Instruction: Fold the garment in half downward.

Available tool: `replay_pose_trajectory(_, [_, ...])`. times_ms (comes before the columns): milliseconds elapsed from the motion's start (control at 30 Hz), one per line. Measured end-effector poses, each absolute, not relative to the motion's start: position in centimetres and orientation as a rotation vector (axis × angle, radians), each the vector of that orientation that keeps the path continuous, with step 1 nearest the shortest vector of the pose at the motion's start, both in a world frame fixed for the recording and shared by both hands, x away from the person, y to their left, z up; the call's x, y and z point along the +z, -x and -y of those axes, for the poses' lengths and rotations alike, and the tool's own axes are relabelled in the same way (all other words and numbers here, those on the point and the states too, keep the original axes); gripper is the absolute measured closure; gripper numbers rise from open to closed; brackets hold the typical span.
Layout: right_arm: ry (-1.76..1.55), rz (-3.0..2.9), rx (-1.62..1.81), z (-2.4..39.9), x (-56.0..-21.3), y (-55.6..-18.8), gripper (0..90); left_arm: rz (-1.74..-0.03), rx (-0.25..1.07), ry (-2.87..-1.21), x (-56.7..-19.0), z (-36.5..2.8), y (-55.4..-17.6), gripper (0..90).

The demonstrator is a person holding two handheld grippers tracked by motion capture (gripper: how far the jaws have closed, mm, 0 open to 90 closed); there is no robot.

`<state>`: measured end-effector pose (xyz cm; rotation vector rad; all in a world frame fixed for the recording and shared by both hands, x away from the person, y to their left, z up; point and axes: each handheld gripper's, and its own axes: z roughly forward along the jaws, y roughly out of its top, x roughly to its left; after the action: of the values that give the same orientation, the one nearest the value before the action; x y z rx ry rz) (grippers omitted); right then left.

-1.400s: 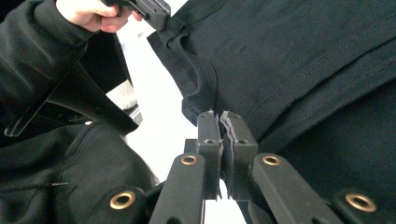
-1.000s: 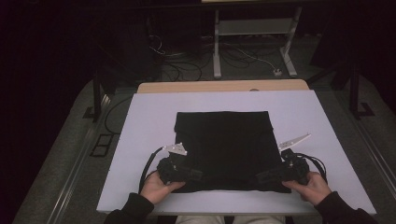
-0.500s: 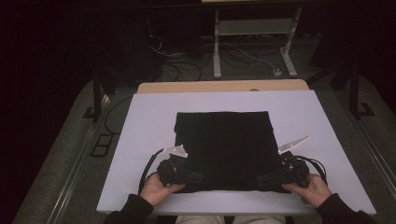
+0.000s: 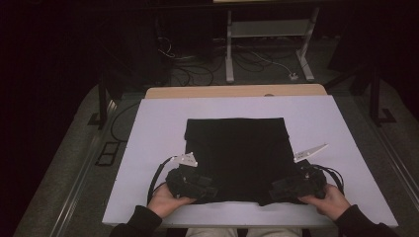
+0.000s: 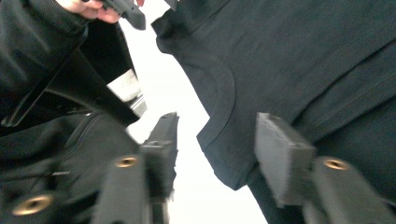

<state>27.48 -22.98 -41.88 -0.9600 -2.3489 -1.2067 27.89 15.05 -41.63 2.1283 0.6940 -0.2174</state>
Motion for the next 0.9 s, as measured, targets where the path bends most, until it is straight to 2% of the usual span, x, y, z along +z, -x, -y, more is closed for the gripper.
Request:
replay_pose_trajectory(233, [1.034, 2.437, -1.264, 23.0, -41.1, -27.4, 16.1, -0.707, -0.14, -2.108, -41.0, -15.5, -27.9, 17.5])
replay_pose_trajectory(333, [1.055, 2.456, -1.288, 23.1, -41.0, -27.6, 10.8, -0.705, -0.12, -2.108, -41.0, -15.8, -27.9, 8.5])
replay_pose_trajectory(400, [1.074, 2.475, -1.308, 23.1, -40.8, -27.6, 0.0, -0.725, -0.099, -2.1, -41.0, -15.9, -28.0, 0.0])
replay_pose_trajectory(900, [1.102, 2.56, -1.338, 22.5, -40.5, -28.2, 0.0, -0.77, 0.044, -2.03, -40.9, -18.4, -27.9, 0.0])
